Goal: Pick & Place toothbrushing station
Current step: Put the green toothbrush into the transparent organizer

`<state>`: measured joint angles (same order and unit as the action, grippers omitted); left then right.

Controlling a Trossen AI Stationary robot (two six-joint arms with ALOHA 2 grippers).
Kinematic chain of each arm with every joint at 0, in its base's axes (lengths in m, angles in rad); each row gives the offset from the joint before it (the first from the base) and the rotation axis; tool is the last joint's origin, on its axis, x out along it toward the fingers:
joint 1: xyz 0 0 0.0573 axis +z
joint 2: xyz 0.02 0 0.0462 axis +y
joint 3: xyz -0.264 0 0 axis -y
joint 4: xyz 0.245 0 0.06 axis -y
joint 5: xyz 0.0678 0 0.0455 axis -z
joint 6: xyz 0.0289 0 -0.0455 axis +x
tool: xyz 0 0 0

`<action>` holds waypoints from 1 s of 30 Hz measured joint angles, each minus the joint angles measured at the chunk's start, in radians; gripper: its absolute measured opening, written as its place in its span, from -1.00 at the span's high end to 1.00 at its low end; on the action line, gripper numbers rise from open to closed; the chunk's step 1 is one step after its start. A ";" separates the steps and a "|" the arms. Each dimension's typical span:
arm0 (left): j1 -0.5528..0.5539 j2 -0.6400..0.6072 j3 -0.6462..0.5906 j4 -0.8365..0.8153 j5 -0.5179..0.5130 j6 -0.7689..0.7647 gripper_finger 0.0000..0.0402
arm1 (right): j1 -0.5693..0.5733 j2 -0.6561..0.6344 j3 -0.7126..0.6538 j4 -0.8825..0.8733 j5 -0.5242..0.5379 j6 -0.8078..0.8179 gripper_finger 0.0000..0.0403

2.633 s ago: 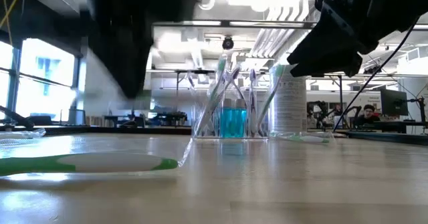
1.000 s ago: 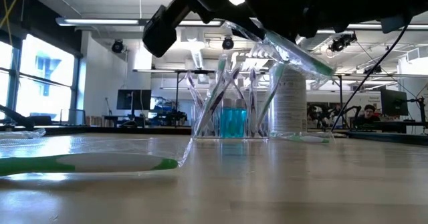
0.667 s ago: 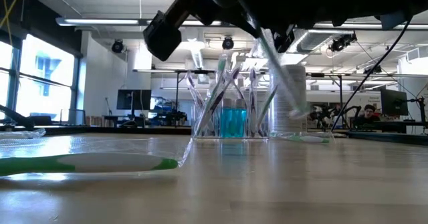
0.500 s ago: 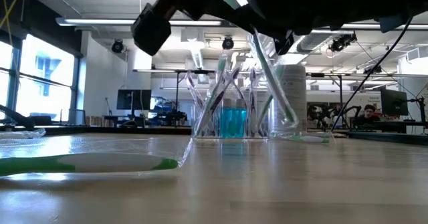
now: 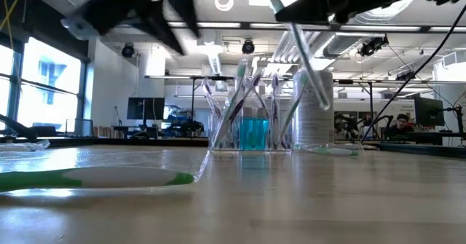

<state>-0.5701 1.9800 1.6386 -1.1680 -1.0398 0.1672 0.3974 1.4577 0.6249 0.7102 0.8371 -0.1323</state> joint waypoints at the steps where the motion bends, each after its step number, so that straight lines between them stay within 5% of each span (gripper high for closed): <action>1: 0.015 -0.019 0.000 -0.085 0.075 -0.137 0.25 | 0.003 -0.024 -0.005 -0.010 0.046 -0.027 0.95; 4: 0.056 -0.077 -0.019 -0.297 0.216 -0.466 0.25 | -0.009 -0.108 -0.040 0.017 0.048 -0.086 0.95; 8: 0.067 -0.198 -0.174 -0.302 0.205 -0.592 0.24 | -0.091 -0.226 -0.149 0.112 -0.068 -0.100 0.95; 14: 0.053 -0.465 -0.511 0.087 0.233 -0.641 0.24 | -0.320 -0.297 -0.352 0.468 -0.412 -0.055 0.95; 23: 0.053 -0.717 -0.930 0.840 0.309 -0.453 0.24 | -0.538 -0.109 -0.329 0.630 -0.553 0.022 0.95; 30: 0.053 -0.756 -1.059 1.065 0.321 -0.434 0.24 | -0.630 0.089 -0.214 0.702 -0.555 -0.003 0.95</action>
<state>-0.5171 1.2240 0.5798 -0.1034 -0.7184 -0.2672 -0.2326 1.5470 0.4112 1.4119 0.2818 -0.1351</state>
